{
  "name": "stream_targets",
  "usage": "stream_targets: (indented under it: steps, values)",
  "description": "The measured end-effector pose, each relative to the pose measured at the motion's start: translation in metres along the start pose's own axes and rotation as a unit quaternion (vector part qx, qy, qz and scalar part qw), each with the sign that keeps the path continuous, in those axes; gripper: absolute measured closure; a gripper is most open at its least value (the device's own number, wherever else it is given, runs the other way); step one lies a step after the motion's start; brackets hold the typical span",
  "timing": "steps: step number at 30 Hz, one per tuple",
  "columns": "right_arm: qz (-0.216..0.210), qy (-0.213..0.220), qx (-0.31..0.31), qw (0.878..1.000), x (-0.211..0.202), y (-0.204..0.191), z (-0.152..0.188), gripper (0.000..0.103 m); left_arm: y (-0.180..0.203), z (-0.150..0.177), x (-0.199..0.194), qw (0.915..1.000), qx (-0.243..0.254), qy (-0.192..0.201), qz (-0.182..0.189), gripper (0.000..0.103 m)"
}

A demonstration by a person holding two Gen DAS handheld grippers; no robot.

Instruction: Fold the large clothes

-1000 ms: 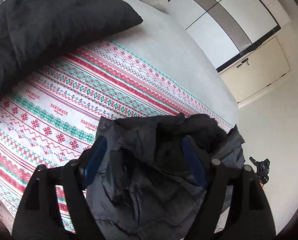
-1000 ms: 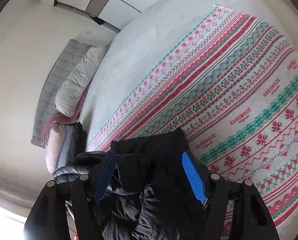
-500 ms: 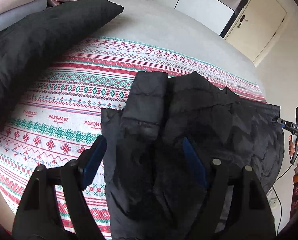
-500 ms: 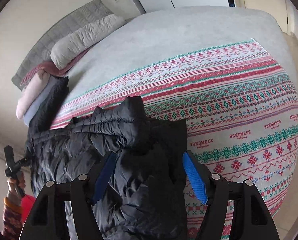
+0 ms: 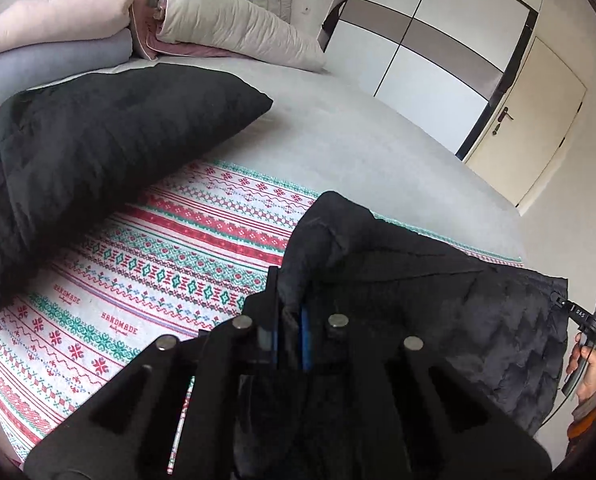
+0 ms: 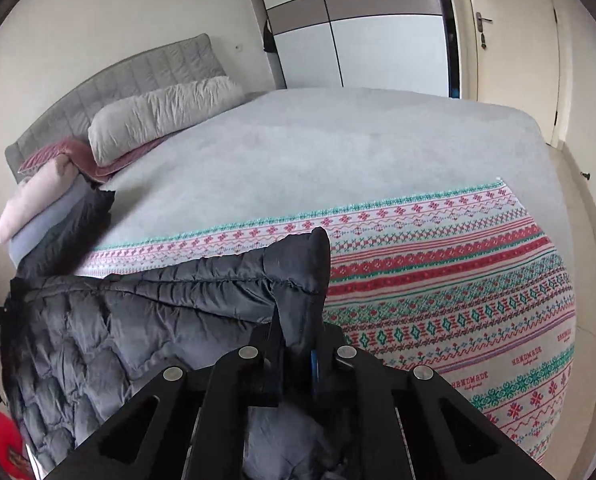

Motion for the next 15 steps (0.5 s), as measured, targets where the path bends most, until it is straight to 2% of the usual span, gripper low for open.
stream_targets:
  steps: [4,7,10,11,13,15]
  values:
    - [0.02,-0.007,0.024,0.999,0.035,0.001,-0.005,0.095,0.003,0.006,0.038,0.9979,0.008,-0.019,-0.062,0.093]
    - [0.042,-0.037,0.033,0.998,0.073,0.009,0.006,0.095,0.007,0.024,0.074,0.9915,0.046,-0.052,-0.11,0.092]
    - [0.066,-0.067,0.05,0.994,0.102,0.026,0.022,0.091,0.002,0.035,0.095,0.9873,0.049,-0.076,-0.13,0.088]
    - [0.07,-0.075,0.064,0.993,0.109,0.034,0.025,0.088,-0.002,0.037,0.097,0.9863,0.045,-0.081,-0.137,0.087]
    - [0.079,-0.078,0.093,0.99,0.11,0.052,0.027,0.082,-0.01,0.034,0.094,0.9832,0.039,-0.081,-0.159,0.077]
    - [0.09,-0.065,0.105,0.988,0.1,0.064,0.023,0.066,-0.016,0.028,0.084,0.9788,0.035,-0.075,-0.187,0.074]
Point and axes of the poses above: each gripper's, at about its wrist camera, not at the fingertips, and x roughly the way its jaws point, y to its right, z to its underside, the point moved 2 cm from there along x, roughly the way its jaws point, and after that the axes turned 12 degrees about x, right-handed, at the moved point
